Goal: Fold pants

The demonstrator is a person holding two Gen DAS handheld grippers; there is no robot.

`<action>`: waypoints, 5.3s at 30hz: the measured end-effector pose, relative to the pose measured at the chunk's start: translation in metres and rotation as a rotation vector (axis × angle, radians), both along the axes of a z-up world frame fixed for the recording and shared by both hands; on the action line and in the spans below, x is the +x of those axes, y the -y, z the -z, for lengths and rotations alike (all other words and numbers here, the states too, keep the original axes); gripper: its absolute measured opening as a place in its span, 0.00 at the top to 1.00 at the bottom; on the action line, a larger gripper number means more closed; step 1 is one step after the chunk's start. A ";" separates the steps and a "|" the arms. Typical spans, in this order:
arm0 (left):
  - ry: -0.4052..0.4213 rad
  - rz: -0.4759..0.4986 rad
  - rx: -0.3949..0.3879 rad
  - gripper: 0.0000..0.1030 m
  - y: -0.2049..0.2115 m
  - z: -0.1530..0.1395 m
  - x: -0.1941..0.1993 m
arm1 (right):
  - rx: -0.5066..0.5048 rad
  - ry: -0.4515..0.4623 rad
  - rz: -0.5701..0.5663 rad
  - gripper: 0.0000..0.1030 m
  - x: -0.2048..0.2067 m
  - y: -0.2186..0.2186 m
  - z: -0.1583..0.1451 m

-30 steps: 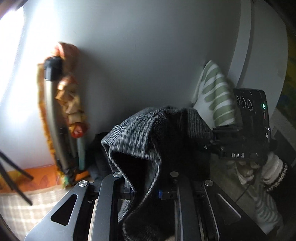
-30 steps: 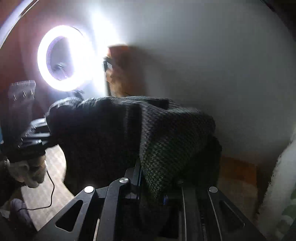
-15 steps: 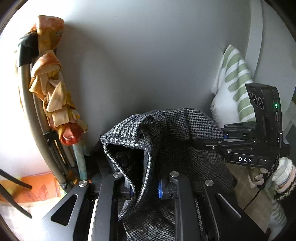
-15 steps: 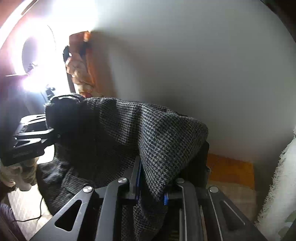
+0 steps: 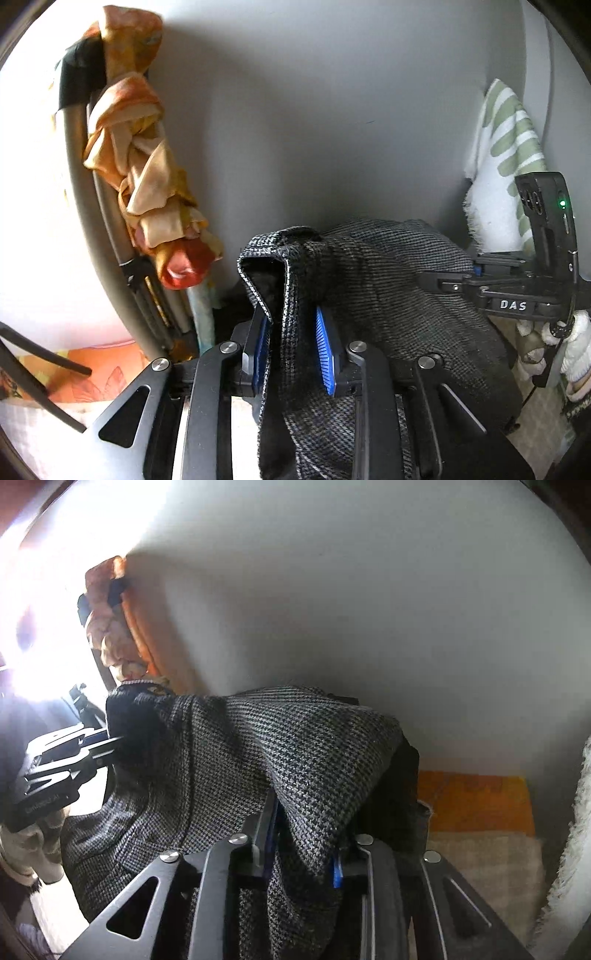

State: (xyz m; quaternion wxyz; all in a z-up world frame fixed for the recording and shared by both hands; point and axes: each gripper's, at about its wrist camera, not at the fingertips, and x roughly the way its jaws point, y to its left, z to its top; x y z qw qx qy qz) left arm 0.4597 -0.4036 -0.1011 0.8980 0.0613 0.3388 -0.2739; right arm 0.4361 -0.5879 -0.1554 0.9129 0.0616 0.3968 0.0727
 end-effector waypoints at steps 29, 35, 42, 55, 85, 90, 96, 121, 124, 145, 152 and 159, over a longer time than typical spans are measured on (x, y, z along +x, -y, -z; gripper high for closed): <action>0.028 0.104 0.073 0.51 -0.017 0.020 -0.061 | 0.327 0.005 0.146 0.46 -0.155 0.031 0.009; -0.022 0.089 0.050 0.51 -0.017 0.039 -0.059 | 0.330 0.003 0.121 0.46 -0.100 0.036 -0.011; -0.015 0.110 0.052 0.51 -0.023 0.036 -0.064 | 0.300 -0.103 0.139 0.45 -0.061 0.036 0.013; -0.023 0.109 0.049 0.51 -0.026 0.038 -0.062 | 0.353 -0.036 0.104 0.47 -0.107 0.030 -0.002; -0.054 0.170 0.051 0.50 -0.004 0.033 -0.079 | -0.042 -0.182 0.133 0.90 -0.058 0.020 0.010; -0.066 0.144 0.050 0.50 -0.020 0.023 -0.084 | 0.019 -0.125 0.190 0.74 -0.075 0.031 0.006; -0.060 0.100 0.040 0.49 -0.055 0.003 -0.096 | 0.059 -0.062 0.244 0.54 -0.107 0.024 -0.006; 0.113 0.035 -0.036 0.21 -0.134 -0.078 -0.260 | -0.131 0.170 0.239 0.00 -0.266 -0.105 -0.087; 0.125 0.042 -0.036 0.20 -0.140 -0.077 -0.281 | -0.152 0.185 0.239 0.00 -0.286 -0.121 -0.089; 0.127 -0.001 -0.077 0.18 -0.186 -0.055 -0.344 | -0.249 0.242 0.254 0.00 -0.364 -0.209 -0.063; 0.100 -0.027 -0.072 0.18 -0.193 -0.048 -0.345 | -0.236 0.255 0.292 0.00 -0.376 -0.213 -0.059; 0.122 -0.007 -0.039 0.18 -0.189 -0.046 -0.356 | -0.265 0.258 0.323 0.00 -0.381 -0.219 -0.056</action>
